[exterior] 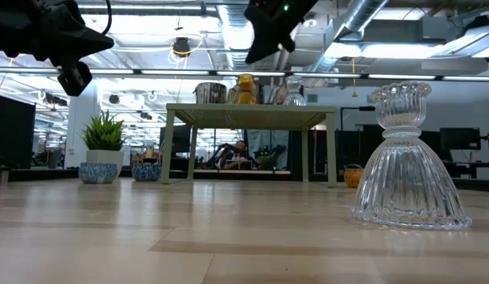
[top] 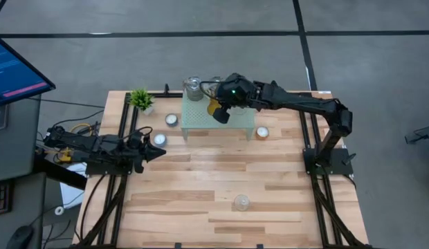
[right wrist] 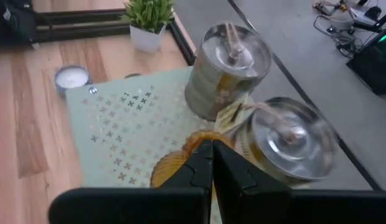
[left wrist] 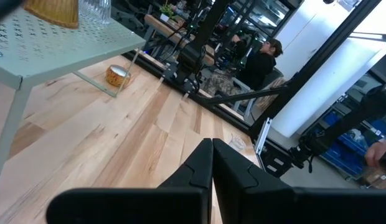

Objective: Pick & Place candle stick holders
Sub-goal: Put the transparent candle holder on the shelf

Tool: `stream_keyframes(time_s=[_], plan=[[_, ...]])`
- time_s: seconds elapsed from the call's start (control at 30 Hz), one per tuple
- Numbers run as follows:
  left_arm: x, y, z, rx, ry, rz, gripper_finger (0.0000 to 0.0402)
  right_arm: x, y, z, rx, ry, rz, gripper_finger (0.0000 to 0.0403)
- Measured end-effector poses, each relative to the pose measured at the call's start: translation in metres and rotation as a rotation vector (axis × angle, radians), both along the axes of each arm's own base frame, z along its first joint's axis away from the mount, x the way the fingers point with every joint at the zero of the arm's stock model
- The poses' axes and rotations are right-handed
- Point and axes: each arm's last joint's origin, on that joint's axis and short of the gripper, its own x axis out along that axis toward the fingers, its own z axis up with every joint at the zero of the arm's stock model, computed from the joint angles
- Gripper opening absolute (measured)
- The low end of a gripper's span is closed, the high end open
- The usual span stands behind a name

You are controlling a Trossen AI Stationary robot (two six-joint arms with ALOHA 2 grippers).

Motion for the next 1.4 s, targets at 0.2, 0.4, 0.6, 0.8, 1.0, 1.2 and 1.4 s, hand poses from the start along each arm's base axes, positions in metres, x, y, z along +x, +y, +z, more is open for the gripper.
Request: stream_keyframes(time_s=[0.2,0.4,0.6,0.8,1.0,1.2,1.4], plan=[[0.000,0.000,0.000,-0.001,-0.002,0.000,0.0007,-0.015,0.013,0.031,0.039,0.070,0.007,0.0000],[0.000,0.000,0.000,-0.001,-0.003,0.000,0.0007,-0.067,0.065,0.058,0.189,0.204,0.008,0.0000],[0.000,0.000,0.001,-0.002,-0.007,0.000,0.0007,-0.115,0.143,0.047,0.335,0.317,-0.049,0.0000],[0.000,0.000,0.001,-0.003,-0.010,0.000,0.0007,-0.150,0.218,0.004,0.485,0.298,-0.164,0.0005],[0.000,0.000,0.002,-0.005,-0.016,0.000,0.0007,-0.148,0.287,-0.055,0.633,0.289,-0.124,0.0084],[0.000,0.000,0.002,-0.005,-0.017,0.000,0.0007,-0.136,0.328,-0.111,0.638,0.294,-0.146,0.0223],[0.000,0.000,0.002,-0.005,-0.019,0.000,0.0007,-0.117,0.348,-0.155,0.571,0.265,-0.174,0.0322]])
